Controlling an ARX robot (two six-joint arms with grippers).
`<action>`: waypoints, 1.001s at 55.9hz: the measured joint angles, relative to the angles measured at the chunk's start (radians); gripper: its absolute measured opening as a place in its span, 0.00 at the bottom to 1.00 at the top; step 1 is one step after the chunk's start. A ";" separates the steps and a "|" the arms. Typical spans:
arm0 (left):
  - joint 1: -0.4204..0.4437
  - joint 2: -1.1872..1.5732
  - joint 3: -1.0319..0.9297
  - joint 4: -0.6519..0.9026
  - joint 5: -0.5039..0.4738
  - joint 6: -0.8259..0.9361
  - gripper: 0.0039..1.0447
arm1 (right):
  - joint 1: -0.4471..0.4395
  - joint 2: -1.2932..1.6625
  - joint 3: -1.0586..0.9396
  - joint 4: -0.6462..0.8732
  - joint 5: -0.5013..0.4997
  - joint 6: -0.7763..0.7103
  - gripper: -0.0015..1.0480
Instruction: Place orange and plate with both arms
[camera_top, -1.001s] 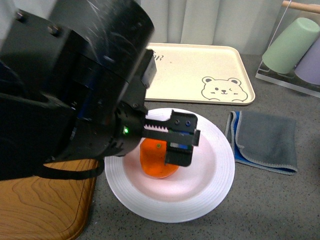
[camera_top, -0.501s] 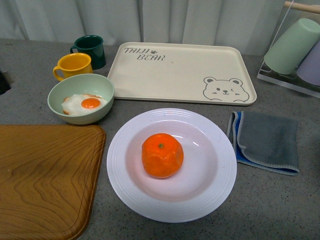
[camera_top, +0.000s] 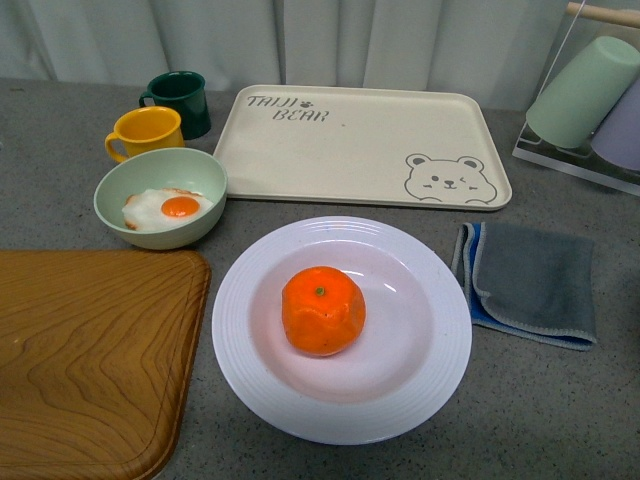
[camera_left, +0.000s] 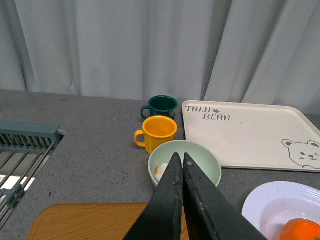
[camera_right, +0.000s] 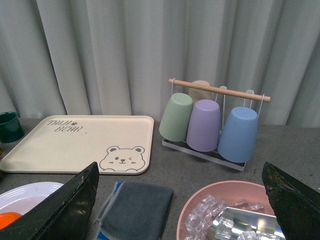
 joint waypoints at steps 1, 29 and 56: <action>0.005 -0.019 -0.002 -0.014 0.005 0.000 0.03 | 0.000 0.000 0.000 0.000 0.000 0.000 0.91; 0.126 -0.370 -0.014 -0.327 0.123 0.001 0.03 | 0.000 0.000 0.000 0.000 0.000 0.000 0.91; 0.126 -0.585 -0.014 -0.533 0.124 0.001 0.03 | 0.000 0.000 0.000 0.000 0.000 0.000 0.91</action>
